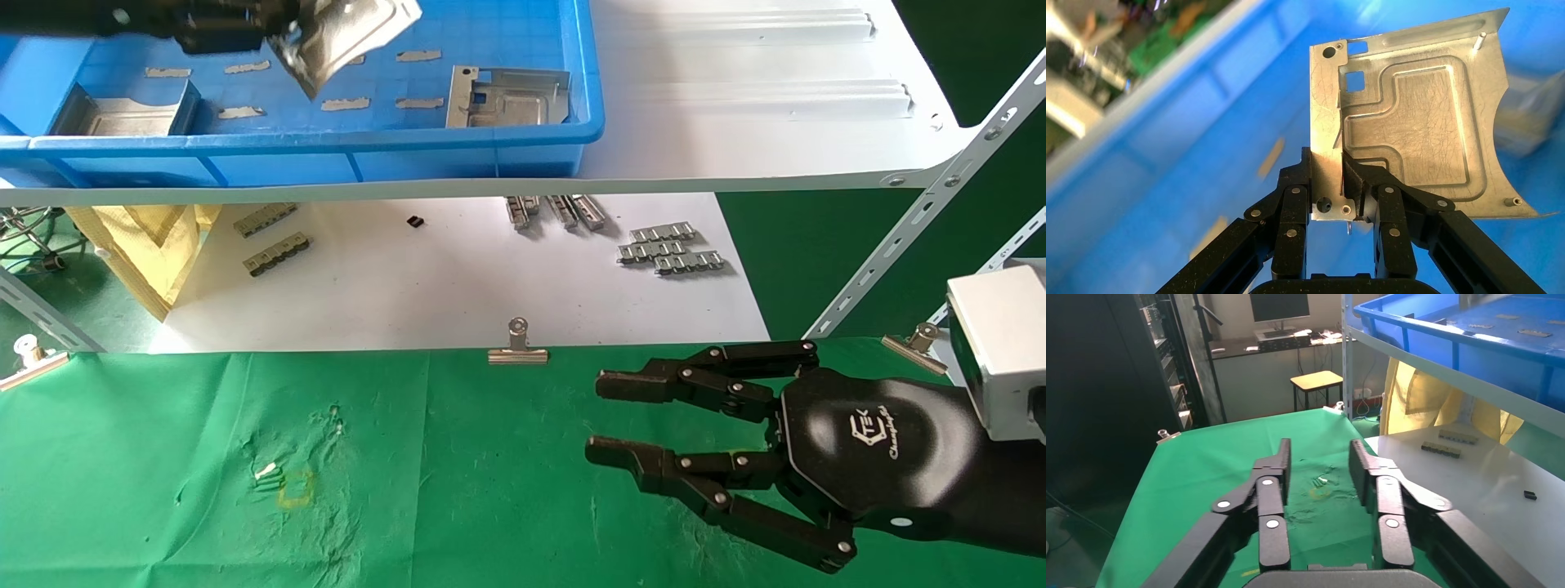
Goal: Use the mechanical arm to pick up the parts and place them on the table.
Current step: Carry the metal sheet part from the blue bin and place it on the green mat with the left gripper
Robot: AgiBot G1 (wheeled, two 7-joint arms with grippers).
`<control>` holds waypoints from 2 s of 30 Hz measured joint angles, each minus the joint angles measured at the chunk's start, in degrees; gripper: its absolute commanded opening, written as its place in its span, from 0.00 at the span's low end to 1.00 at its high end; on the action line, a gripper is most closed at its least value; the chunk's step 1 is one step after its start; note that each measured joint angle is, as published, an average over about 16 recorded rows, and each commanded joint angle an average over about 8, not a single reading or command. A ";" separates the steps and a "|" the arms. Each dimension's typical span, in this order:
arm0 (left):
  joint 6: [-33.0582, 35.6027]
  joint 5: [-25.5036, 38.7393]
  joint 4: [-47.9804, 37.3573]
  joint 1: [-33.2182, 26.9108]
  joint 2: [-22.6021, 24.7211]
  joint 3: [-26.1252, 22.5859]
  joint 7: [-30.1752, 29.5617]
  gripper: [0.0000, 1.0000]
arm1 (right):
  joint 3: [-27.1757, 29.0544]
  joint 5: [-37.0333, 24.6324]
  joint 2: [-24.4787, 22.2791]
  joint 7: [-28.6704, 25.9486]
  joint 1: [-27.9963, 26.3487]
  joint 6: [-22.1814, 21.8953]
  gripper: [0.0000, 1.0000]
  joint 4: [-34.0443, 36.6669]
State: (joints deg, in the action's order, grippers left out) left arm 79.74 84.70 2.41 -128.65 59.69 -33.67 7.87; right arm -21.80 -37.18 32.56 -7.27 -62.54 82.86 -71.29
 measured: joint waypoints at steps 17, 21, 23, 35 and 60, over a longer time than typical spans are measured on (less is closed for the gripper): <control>12.32 -11.87 13.29 6.50 -7.54 1.48 10.15 0.00 | 0.00 0.00 0.00 0.00 0.00 0.00 1.00 0.00; 12.39 -17.57 21.73 10.60 -11.42 -0.35 9.94 0.00 | 0.00 0.00 0.00 0.00 0.00 0.00 1.00 0.00; 12.36 -20.67 26.34 12.72 -13.69 -1.64 9.42 0.00 | 0.00 0.00 0.00 0.00 0.00 0.00 1.00 0.00; 11.84 -32.78 47.34 21.81 -26.42 -14.23 4.11 0.00 | -0.01 0.00 0.00 0.00 0.00 0.00 1.00 0.00; -2.82 -26.18 37.48 33.44 -25.51 -29.26 20.99 0.04 | -0.01 0.01 0.00 0.00 0.00 0.00 1.00 0.00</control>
State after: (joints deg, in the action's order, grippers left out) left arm 76.92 58.52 39.89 -95.21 34.17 -62.94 28.85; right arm -21.81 -37.17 32.55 -7.27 -62.54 82.86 -71.29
